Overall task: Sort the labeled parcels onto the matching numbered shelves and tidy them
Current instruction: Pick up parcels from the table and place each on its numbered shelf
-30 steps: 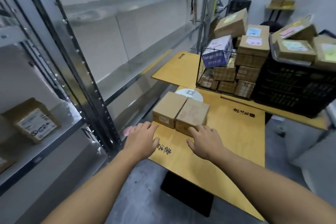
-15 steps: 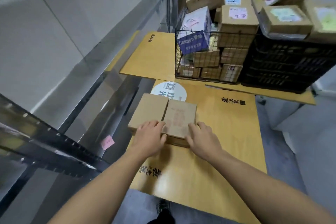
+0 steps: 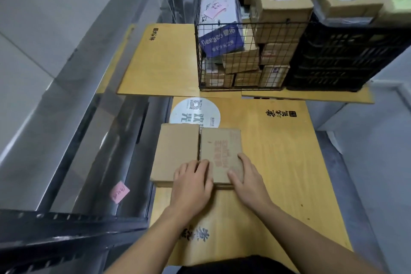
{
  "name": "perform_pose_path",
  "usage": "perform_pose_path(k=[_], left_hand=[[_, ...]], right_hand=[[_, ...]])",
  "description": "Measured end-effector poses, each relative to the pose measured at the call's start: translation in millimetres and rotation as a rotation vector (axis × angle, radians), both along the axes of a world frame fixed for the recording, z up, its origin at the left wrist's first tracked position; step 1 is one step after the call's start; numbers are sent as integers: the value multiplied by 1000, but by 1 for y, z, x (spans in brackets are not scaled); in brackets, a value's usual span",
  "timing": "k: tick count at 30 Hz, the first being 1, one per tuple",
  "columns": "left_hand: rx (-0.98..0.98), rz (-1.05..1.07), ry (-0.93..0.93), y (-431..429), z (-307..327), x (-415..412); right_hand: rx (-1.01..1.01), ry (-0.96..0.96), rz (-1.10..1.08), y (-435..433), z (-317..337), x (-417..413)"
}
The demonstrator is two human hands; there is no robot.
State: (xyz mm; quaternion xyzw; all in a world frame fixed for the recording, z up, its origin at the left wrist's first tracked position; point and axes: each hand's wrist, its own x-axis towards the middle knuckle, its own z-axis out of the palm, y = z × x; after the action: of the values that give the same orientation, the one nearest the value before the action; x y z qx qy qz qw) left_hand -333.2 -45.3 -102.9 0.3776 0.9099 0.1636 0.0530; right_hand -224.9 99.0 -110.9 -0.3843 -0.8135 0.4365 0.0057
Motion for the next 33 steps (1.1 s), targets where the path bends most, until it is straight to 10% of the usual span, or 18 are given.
perform_pose_path(k=[12, 24, 33], left_hand=[[718, 113, -629, 36, 35, 12], [885, 274, -949, 66, 55, 43], [878, 228, -643, 77, 71, 79]], right_hand=[[-173, 346, -330, 26, 27, 22], [-227, 554, -181, 64, 62, 58], [-284, 470, -75, 82, 77, 67]])
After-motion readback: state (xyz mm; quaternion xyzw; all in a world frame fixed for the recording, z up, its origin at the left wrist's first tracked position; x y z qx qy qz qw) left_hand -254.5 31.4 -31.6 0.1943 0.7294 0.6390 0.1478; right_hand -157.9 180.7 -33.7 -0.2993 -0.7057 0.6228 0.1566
